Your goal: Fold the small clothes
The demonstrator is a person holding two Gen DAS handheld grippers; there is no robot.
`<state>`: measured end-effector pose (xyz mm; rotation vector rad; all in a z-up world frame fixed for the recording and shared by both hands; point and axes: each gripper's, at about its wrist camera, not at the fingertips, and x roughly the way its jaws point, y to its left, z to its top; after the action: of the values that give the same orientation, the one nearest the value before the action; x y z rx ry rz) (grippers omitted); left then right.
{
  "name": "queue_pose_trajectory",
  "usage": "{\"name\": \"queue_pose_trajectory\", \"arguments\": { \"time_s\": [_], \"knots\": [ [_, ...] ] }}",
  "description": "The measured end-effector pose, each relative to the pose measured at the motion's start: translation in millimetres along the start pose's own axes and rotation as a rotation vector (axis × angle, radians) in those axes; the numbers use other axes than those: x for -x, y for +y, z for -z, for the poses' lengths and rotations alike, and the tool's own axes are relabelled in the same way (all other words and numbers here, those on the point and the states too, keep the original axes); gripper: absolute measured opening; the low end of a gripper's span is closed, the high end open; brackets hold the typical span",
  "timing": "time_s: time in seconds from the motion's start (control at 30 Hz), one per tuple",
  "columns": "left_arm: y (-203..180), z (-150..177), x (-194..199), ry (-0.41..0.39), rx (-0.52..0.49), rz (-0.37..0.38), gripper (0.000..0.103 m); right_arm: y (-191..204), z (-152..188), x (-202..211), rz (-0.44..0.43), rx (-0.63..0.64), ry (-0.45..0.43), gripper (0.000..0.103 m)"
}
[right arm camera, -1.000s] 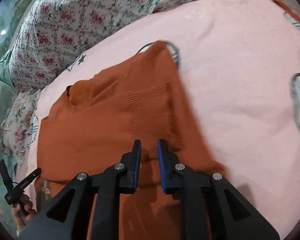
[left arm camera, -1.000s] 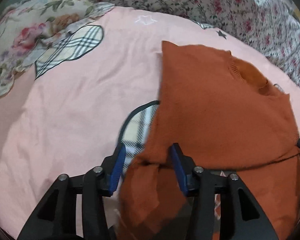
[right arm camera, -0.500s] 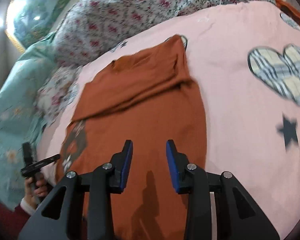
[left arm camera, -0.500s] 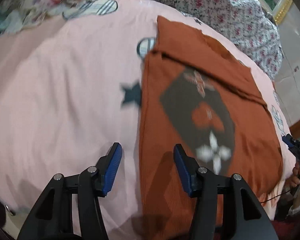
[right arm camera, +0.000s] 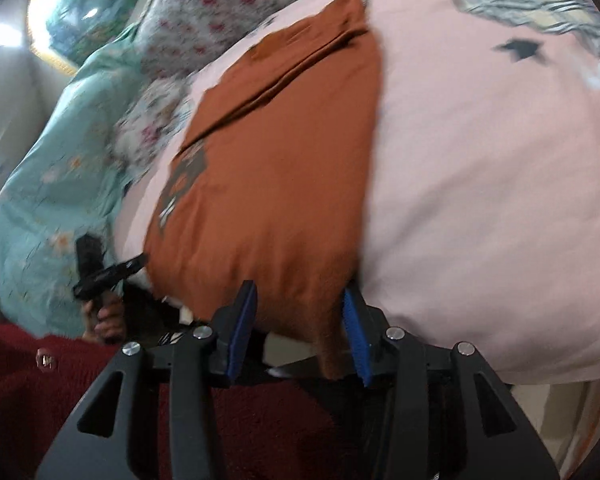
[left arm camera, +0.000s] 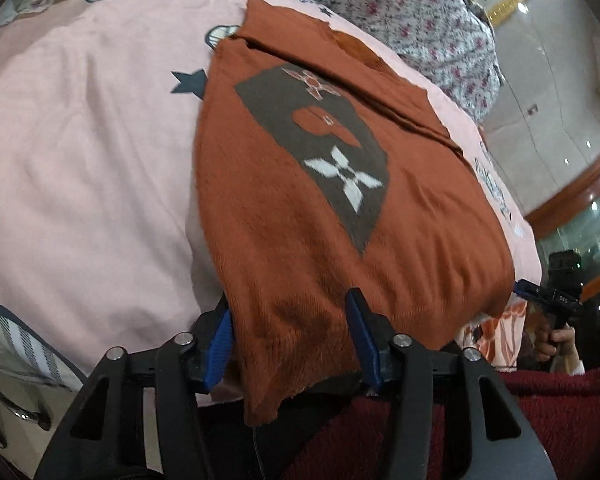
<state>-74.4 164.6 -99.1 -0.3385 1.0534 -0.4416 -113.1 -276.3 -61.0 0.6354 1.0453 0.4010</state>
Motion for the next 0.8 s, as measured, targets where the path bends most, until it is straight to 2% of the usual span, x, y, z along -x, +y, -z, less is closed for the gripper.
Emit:
{"name": "queue_pose_trajectory", "arguments": {
  "time_s": [0.1, 0.2, 0.37, 0.4, 0.47, 0.5, 0.53, 0.57, 0.6, 0.73, 0.8],
  "knots": [
    [-2.0, 3.4, -0.2, 0.013, -0.034, -0.018, 0.034, 0.8, 6.0, -10.4, -0.037, 0.030, 0.005, 0.045],
    [5.0, 7.2, 0.3, 0.036, -0.031, 0.006, 0.034, -4.7, 11.0, -7.9, -0.068, 0.027, -0.002, 0.043],
    [6.0, 14.7, -5.0, 0.078, -0.062, 0.008, 0.033, -7.5, 12.3, -11.8, -0.062, 0.024, 0.013, 0.038],
    [6.5, 15.8, -7.4, 0.087, -0.065, 0.008, 0.032, -6.7, 12.4, -12.8, -0.061, 0.023, 0.010, 0.038],
    [9.8, 16.8, -10.2, 0.095, -0.056, 0.003, 0.023, -5.7, 12.6, -13.4, -0.058, 0.019, 0.008, 0.035],
    [11.4, 16.4, -10.6, 0.091, -0.047, -0.002, 0.017, -5.7, 12.9, -12.8, -0.051, 0.020, 0.007, 0.032],
    [12.6, 15.7, -10.1, 0.087, -0.037, -0.001, 0.009, -4.5, 12.7, -12.3, -0.025, 0.028, 0.006, 0.020],
    [11.9, 14.7, -8.0, 0.077, -0.028, 0.002, 0.007, -5.0, 13.0, -10.9, -0.006, 0.032, 0.003, 0.008],
    [9.7, 14.2, -5.7, 0.066, -0.027, 0.005, 0.006, -5.7, 11.6, -8.1, -0.007, 0.025, -0.005, 0.008],
    [-4.3, 12.5, 19.6, -0.044, -0.036, 0.026, 0.005, 1.9, 3.3, 15.0, -0.098, 0.019, -0.101, 0.007],
    [-0.5, 12.5, 26.2, -0.065, -0.017, 0.024, 0.005, 2.7, 1.6, 16.8, -0.114, 0.021, -0.110, 0.007]
  ]
}}
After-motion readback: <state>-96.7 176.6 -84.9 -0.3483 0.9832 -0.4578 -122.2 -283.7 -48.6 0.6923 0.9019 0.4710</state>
